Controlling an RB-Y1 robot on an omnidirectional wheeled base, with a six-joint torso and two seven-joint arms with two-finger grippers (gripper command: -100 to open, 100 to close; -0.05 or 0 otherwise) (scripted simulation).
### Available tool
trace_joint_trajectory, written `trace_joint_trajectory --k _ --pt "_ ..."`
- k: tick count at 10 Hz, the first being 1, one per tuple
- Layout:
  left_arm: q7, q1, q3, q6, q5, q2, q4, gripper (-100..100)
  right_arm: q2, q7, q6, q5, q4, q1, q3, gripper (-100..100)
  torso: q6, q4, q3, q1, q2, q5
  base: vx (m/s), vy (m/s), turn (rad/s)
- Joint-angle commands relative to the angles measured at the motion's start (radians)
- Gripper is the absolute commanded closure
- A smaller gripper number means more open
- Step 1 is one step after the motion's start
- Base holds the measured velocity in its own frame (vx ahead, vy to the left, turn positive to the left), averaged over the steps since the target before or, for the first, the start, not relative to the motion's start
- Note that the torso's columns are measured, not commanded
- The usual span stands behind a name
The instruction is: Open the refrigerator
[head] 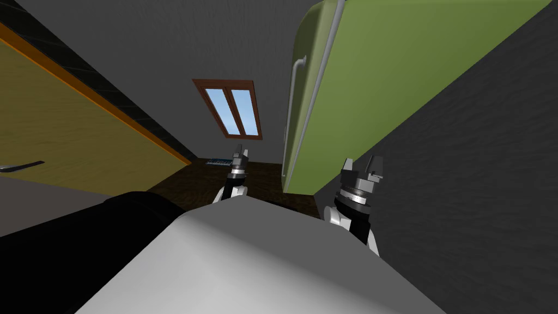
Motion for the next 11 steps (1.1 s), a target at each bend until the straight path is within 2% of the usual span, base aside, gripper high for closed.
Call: trace_joint_trajectory --k 1,9,10,11 --pt "0.000 0.000 0.000 0.000 0.000 0.000 0.000 0 0.000 0.000 0.000 0.000 0.000 0.000 0.000 0 0.000 0.041 -0.082 0.000 0.040 0.000 0.000 0.000 0.000" --pt "0.000 0.000 0.000 0.000 0.000 0.000 0.000 0 0.000 0.000 0.000 0.000 0.000 0.000 0.000 0 0.000 0.617 -1.234 0.000 0.618 0.000 0.000 0.000 0.000" --pt "0.000 0.000 0.000 0.000 0.000 0.000 0.000 0 -0.039 0.006 0.001 0.008 0.001 0.006 -0.013 -100 0.000 0.691 -1.382 0.000 0.691 0.000 0.007 0.013 0.062" --pt "0.000 0.000 0.000 0.000 0.000 0.000 0.000 0 -0.066 0.012 0.001 0.017 0.003 0.013 -0.026 -100 0.000 0.724 -1.451 0.001 0.725 0.000 0.008 0.028 0.096"
